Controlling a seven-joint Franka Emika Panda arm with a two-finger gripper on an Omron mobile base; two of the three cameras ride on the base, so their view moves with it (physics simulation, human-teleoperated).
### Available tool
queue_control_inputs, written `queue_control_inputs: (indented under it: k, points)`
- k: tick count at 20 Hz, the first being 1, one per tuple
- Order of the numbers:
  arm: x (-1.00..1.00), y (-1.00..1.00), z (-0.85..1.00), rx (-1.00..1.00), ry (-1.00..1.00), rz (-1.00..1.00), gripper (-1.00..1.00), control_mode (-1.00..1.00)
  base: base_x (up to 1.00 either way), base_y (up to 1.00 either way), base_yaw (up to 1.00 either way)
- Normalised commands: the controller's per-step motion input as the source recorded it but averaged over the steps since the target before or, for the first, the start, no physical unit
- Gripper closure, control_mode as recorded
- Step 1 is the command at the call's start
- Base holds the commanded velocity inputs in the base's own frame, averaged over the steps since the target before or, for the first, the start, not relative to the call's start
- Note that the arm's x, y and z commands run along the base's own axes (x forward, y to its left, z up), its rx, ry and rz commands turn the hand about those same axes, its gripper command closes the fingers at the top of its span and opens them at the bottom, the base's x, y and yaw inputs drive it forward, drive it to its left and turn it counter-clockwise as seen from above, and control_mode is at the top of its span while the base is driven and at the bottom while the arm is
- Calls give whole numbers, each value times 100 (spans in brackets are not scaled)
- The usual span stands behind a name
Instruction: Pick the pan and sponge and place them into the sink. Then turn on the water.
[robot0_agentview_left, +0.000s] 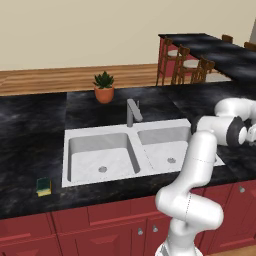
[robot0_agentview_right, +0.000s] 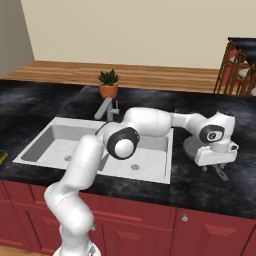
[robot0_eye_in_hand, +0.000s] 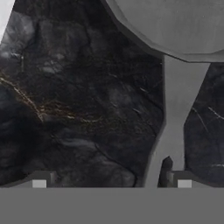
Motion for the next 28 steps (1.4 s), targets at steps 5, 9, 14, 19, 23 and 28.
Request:
queue_control_inputs:
  k: [5, 9, 14, 19, 23, 28]
  points:
    - [10, -13, -15, 1, -1, 3, -100, -100, 0, 0, 0]
    - [12, -15, -13, 1, -2, 3, -100, -100, 0, 0, 0]
    - [12, -11, -14, 1, -2, 3, -100, -100, 0, 0, 0]
    - [13, -11, -13, 1, -2, 3, -100, -100, 0, 0, 0]
    - [13, -11, -14, 1, -2, 3, -100, -100, 0, 0, 0]
    - [13, -11, -14, 1, -2, 3, -100, -100, 0, 0, 0]
